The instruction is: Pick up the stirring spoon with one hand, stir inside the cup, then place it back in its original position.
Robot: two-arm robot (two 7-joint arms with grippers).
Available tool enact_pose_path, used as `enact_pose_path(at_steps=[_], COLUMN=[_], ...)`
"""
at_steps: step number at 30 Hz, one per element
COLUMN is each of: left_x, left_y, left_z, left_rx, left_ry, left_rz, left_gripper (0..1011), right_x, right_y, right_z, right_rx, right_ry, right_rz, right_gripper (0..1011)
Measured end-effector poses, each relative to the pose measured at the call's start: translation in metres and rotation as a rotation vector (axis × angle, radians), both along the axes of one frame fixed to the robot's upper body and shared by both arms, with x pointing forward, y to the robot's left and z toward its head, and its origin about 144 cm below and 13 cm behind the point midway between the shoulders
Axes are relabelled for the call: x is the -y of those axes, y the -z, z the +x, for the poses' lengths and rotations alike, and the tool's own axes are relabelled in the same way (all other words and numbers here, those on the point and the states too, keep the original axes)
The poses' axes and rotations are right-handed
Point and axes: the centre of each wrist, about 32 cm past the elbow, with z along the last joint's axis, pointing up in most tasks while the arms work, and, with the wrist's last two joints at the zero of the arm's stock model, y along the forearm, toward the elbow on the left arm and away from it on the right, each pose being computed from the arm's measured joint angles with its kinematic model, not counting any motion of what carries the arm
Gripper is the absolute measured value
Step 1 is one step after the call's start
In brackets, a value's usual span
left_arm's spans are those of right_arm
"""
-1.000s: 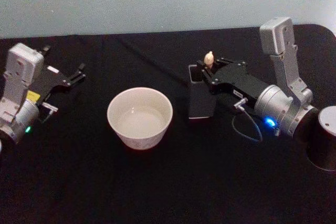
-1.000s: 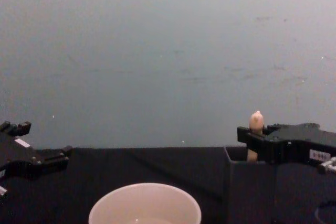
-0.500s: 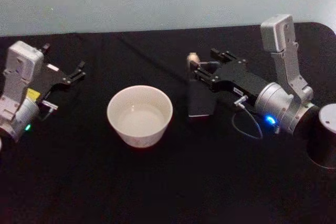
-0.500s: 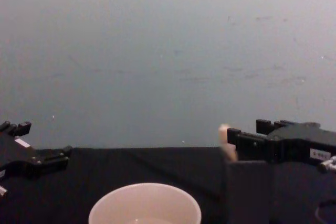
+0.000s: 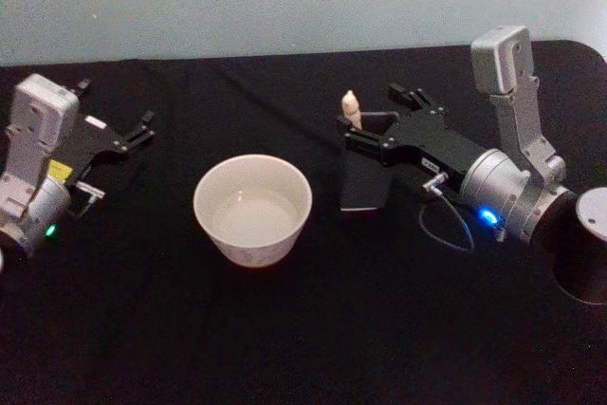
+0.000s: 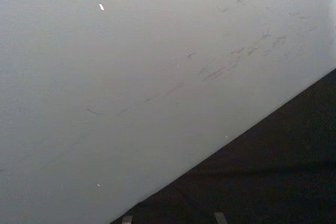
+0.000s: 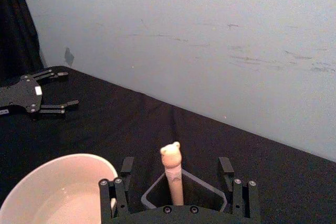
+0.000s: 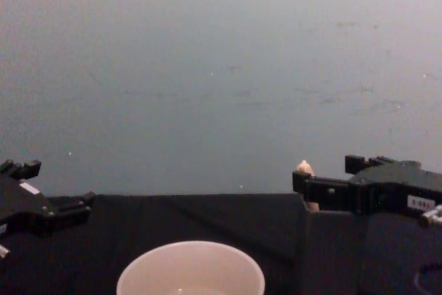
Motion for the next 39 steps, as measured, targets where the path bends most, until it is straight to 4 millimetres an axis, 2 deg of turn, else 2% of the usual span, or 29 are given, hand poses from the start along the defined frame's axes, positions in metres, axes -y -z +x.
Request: enact_pose_path(at_steps=[10, 14, 18, 26, 34, 39], left_x=[0.000, 0.000, 0.000, 0.000, 0.000, 0.000], left_y=[0.000, 0.000, 0.000, 0.000, 0.000, 0.000], left_z=[0.000, 0.000, 0.000, 0.000, 0.000, 0.000], left_rx=[0.000, 0.000, 0.000, 0.000, 0.000, 0.000], left_ry=[0.000, 0.000, 0.000, 0.000, 0.000, 0.000], left_rz=[0.000, 0.000, 0.000, 0.000, 0.000, 0.000], left_gripper=[1001, 1002, 1001, 1001, 1001, 1001], right_x=[0.000, 0.003, 0.007, 0.019, 0.020, 0.019], right_y=[-0.009, -0.017, -0.015, 0.013, 0.040, 0.049], right_z=[0.002, 0.009, 0.015, 0.029, 0.030, 0.032], right_rx=[0.039, 0.094, 0.105, 0.056, -0.012, -0.043], right_ry=[0.027, 0.139, 0.225, 0.378, 0.408, 0.417], right_rz=[0.053, 0.098, 0.086, -0.005, -0.079, -0.108], right_gripper=[1003, 1003, 1002, 1002, 1002, 1002])
